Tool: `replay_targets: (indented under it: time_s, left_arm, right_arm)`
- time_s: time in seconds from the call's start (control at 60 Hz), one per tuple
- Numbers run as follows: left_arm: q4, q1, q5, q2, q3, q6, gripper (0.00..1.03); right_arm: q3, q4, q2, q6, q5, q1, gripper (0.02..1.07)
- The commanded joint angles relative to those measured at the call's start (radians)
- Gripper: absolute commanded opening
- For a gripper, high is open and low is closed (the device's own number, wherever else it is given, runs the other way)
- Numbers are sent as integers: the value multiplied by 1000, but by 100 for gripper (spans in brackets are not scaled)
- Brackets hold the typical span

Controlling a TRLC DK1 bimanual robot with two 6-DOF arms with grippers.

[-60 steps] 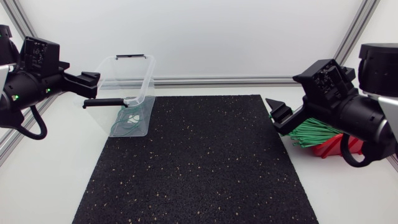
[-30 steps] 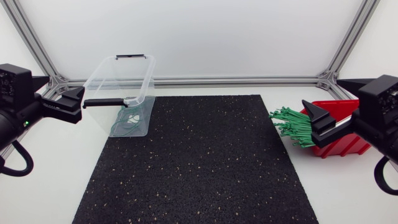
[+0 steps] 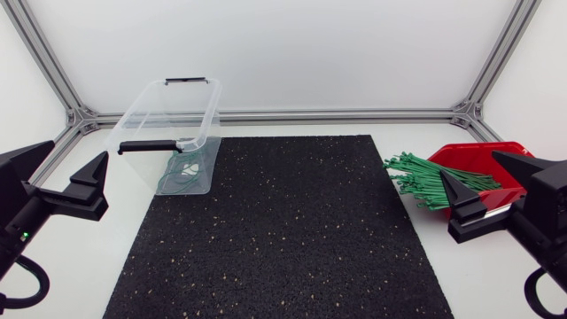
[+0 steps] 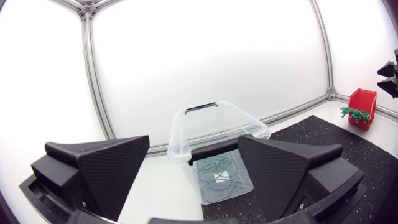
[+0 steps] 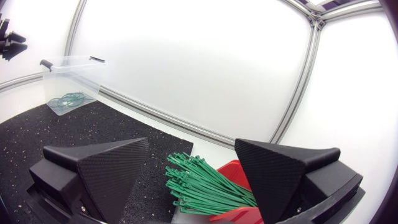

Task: Take a green cable tie from the red box, thread the tail through the head to close it, then place it in the transparent bin on the left.

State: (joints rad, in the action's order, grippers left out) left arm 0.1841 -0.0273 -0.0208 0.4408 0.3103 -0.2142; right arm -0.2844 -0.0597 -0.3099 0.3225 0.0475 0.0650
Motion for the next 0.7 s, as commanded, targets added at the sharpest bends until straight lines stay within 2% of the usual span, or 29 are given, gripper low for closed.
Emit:
replay_targets:
  time_s: [0.0,0.517,0.683]
  left_arm:
    - [-11,8,-4,-48,-49,42,99]
    - [-127,21,13,-312,-224,158,99]
    - [-164,25,18,-395,-280,194,99]
  right_arm:
    - [54,18,46,-70,-12,-14,103]
    - [284,60,310,-323,-47,-65,103]
    - [284,60,310,-323,-47,-65,103]
